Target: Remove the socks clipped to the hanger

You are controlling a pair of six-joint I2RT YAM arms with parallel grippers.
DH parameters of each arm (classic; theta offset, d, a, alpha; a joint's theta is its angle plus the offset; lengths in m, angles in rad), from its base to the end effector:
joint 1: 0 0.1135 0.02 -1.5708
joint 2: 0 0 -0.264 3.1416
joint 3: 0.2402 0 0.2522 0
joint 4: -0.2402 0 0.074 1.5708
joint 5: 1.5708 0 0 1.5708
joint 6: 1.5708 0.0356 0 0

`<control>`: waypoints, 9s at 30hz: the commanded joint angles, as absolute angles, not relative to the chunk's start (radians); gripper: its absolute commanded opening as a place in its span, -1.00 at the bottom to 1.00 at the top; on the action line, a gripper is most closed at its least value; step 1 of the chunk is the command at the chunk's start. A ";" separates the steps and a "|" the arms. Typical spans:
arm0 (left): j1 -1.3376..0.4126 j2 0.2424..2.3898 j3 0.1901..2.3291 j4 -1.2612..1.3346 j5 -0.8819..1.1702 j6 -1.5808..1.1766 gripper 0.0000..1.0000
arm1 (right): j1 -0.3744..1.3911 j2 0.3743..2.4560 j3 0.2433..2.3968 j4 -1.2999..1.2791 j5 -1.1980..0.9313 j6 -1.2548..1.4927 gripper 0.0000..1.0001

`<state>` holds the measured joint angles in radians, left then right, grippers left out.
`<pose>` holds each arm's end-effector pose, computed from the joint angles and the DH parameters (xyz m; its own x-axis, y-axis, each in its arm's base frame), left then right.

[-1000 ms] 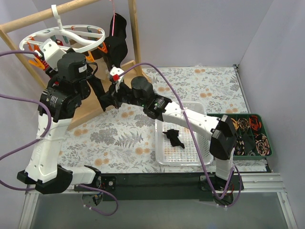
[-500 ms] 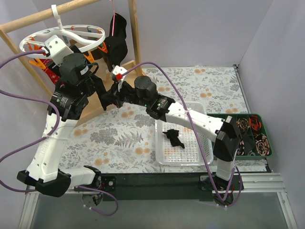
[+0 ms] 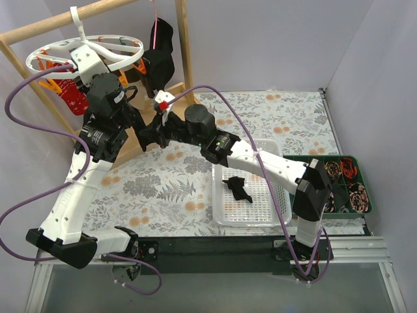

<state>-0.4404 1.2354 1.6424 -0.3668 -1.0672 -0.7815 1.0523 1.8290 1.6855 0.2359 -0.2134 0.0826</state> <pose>0.2172 -0.0679 0.5185 0.4385 -0.5824 -0.6845 -0.3903 0.5626 -0.7288 0.2149 0.3918 0.4031 -0.0331 0.1047 -0.9940 -0.9539 0.2935 0.0627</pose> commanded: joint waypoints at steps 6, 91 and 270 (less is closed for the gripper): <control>-0.431 1.223 1.655 -0.339 -1.052 -0.753 -1.00 | 1.055 1.764 1.660 0.282 -0.204 0.090 -0.97; -0.607 0.713 1.562 -0.466 -0.600 -0.865 -0.21 | 1.003 2.415 2.226 0.633 0.425 -0.213 0.01; -0.299 0.968 1.485 -0.560 -0.637 -0.979 -1.00 | 0.928 1.410 1.215 -0.113 0.224 0.043 -0.97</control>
<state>-0.2962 0.9997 1.5181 -0.5476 -0.6231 -1.0504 0.9768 1.5024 1.2728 0.0540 0.1635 -0.0185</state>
